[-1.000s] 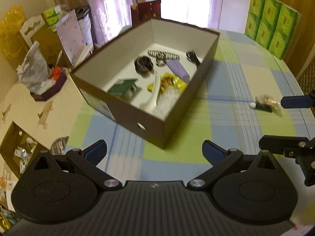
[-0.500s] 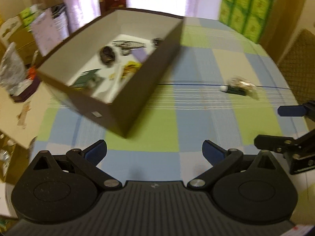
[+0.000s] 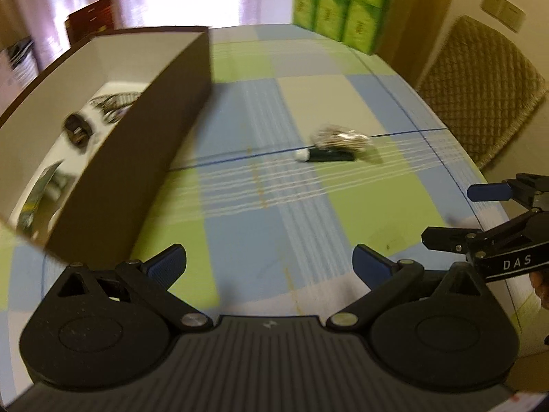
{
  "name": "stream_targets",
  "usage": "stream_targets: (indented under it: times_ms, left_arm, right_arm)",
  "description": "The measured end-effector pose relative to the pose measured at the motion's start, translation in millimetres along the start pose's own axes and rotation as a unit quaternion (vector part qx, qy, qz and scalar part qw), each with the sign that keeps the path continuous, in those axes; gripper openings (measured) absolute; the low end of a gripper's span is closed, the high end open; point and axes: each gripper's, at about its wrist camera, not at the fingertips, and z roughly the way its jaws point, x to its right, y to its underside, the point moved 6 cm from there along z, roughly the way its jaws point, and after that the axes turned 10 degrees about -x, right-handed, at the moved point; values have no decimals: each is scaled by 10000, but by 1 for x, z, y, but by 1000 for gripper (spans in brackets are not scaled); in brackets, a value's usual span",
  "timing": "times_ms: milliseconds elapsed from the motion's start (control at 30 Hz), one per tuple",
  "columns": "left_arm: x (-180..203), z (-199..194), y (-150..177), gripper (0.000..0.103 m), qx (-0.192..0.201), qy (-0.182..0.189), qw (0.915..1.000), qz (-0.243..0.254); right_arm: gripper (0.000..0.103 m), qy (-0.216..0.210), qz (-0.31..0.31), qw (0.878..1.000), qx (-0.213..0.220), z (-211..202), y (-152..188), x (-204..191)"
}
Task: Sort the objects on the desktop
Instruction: 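Lower the left tool onto the green Mentholatum tube and close it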
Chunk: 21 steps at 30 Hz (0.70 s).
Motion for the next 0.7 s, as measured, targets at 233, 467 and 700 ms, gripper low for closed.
stream_targets:
  times_ms: [233, 467, 700]
  left_arm:
    - [20, 34, -28, 97, 83, 315, 9965, 768]
    - [36, 73, -65, 90, 202, 641, 9882, 1377]
    - [49, 114, -96, 89, 168, 619, 9780, 1987]
  right_arm:
    - [101, 219, 231, 9992, -237, 21, 3, 29]
    - [101, 401, 602, 9966, -405, 35, 4, 63]
    - [101, 510, 911, 9932, -519, 40, 8, 89]
